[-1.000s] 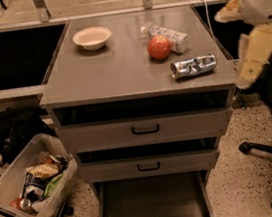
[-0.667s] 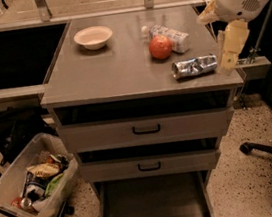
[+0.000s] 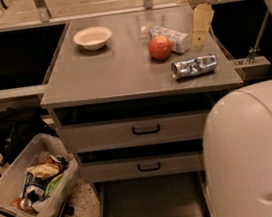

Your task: Place redbull can into bottom drawer

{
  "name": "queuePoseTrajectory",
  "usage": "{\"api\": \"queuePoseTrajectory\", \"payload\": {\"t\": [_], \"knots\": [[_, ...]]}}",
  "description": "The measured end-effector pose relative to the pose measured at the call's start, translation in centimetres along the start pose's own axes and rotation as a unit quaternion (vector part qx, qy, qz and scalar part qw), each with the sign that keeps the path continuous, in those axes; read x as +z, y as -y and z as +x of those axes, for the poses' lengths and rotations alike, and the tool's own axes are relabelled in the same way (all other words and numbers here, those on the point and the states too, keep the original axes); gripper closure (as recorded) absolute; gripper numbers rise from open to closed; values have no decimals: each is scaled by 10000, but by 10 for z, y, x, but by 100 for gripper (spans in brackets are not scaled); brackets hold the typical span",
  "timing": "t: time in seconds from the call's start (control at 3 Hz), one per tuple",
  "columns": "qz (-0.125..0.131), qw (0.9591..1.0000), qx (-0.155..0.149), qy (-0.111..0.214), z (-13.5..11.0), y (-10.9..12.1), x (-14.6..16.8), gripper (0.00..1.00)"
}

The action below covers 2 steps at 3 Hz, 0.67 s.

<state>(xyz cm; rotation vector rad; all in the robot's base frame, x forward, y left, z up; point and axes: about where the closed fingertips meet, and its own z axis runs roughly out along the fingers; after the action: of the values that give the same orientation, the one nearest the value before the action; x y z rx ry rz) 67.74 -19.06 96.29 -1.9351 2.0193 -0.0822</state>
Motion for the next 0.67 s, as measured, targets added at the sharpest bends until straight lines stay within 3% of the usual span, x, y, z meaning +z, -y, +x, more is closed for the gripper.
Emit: {"api": "queuePoseTrajectory", "payload": {"t": [0.67], "knots": [[418,9990,-123,-103,-8,37,0,0]]}}
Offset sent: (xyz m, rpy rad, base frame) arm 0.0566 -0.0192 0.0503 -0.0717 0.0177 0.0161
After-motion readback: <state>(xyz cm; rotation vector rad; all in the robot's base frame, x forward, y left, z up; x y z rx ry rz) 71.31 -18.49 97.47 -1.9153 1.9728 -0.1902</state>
